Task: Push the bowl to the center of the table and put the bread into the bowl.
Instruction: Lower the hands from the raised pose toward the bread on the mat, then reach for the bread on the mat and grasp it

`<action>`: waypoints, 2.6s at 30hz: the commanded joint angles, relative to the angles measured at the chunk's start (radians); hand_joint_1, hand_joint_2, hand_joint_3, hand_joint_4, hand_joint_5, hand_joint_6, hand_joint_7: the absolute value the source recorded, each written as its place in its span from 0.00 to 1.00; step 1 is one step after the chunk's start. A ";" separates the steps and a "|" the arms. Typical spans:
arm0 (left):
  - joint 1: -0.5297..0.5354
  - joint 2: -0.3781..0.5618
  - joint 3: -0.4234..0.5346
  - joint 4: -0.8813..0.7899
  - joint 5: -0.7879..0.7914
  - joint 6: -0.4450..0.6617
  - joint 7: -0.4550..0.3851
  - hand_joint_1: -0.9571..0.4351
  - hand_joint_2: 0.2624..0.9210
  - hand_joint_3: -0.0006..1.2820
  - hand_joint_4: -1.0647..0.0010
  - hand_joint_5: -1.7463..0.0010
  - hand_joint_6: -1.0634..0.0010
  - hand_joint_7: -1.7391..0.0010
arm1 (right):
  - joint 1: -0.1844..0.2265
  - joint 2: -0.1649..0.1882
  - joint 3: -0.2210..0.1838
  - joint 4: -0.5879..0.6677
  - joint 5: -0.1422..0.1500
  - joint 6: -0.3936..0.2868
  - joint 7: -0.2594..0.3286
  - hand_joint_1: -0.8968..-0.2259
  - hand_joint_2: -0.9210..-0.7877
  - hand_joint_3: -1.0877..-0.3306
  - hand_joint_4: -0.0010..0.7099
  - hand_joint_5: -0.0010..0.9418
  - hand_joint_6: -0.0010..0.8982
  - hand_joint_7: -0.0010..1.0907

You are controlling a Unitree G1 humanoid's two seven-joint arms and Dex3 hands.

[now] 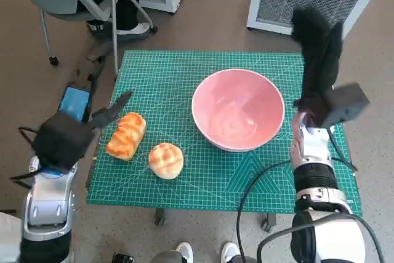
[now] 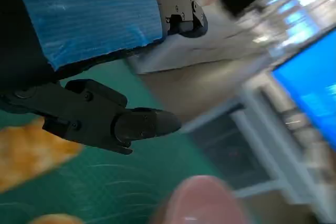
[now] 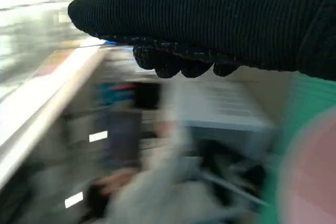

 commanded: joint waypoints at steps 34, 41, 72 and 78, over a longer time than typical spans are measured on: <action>0.028 0.143 -0.260 0.001 0.295 0.224 -0.159 0.35 1.00 0.12 0.81 0.99 0.73 0.98 | 0.210 0.000 0.111 -0.432 -0.180 -0.048 -0.032 0.50 0.00 0.45 0.42 0.02 0.00 0.67; 0.032 0.132 -0.288 0.036 0.308 0.230 -0.168 0.35 1.00 0.13 0.81 1.00 0.74 0.99 | 0.222 0.003 0.121 -0.446 -0.169 -0.035 -0.031 0.50 0.00 0.45 0.43 0.02 0.00 0.64; -0.003 -0.061 -0.250 0.440 0.272 -0.026 0.031 0.72 1.00 0.12 0.42 0.57 0.47 0.98 | 0.225 0.003 0.141 -0.437 -0.129 -0.031 -0.018 0.50 0.00 0.46 0.41 0.01 0.00 0.63; -0.013 -0.074 -0.236 0.544 0.273 -0.134 0.101 0.75 1.00 0.15 0.42 0.28 0.54 0.50 | 0.228 0.003 0.141 -0.443 -0.130 -0.029 -0.019 0.51 0.00 0.46 0.41 0.01 0.00 0.63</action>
